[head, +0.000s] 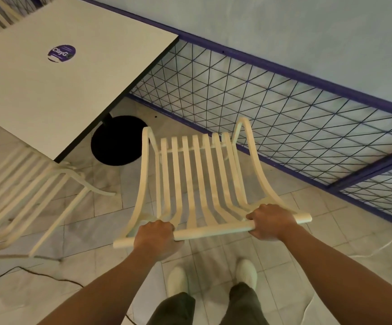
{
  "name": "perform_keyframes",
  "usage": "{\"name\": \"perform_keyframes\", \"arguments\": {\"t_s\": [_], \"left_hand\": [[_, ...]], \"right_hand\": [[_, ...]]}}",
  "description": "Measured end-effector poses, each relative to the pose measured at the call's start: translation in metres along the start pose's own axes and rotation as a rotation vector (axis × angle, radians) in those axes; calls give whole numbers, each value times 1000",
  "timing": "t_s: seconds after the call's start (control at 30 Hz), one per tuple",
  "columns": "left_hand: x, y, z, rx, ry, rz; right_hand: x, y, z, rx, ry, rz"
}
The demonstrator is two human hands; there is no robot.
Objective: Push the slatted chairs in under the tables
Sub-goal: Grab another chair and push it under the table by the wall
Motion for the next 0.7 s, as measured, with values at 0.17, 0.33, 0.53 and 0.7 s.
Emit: {"name": "perform_keyframes", "arguments": {"t_s": [0.17,0.33,0.53,0.7], "left_hand": [[2,-3,-14,57,48,0],[3,-5,-40,86,111,-5],[4,-7,-70,128,191,-14],[1,-6,-95,142,243,-34]], "right_hand": [[-7,5,-16,16,50,-1],[-13,9,-38,52,112,-9],[-26,21,-64,121,195,6],[-39,33,-82,156,239,26]]}}
Point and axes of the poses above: each hand's wrist, its own x-axis away from the middle knuckle, its own y-axis out of the back of the hand, z = x × y, the point moved 4 cm from there along -x, towards the middle knuckle, and after that the axes turned 5 degrees about -y, right-handed, at the moved point
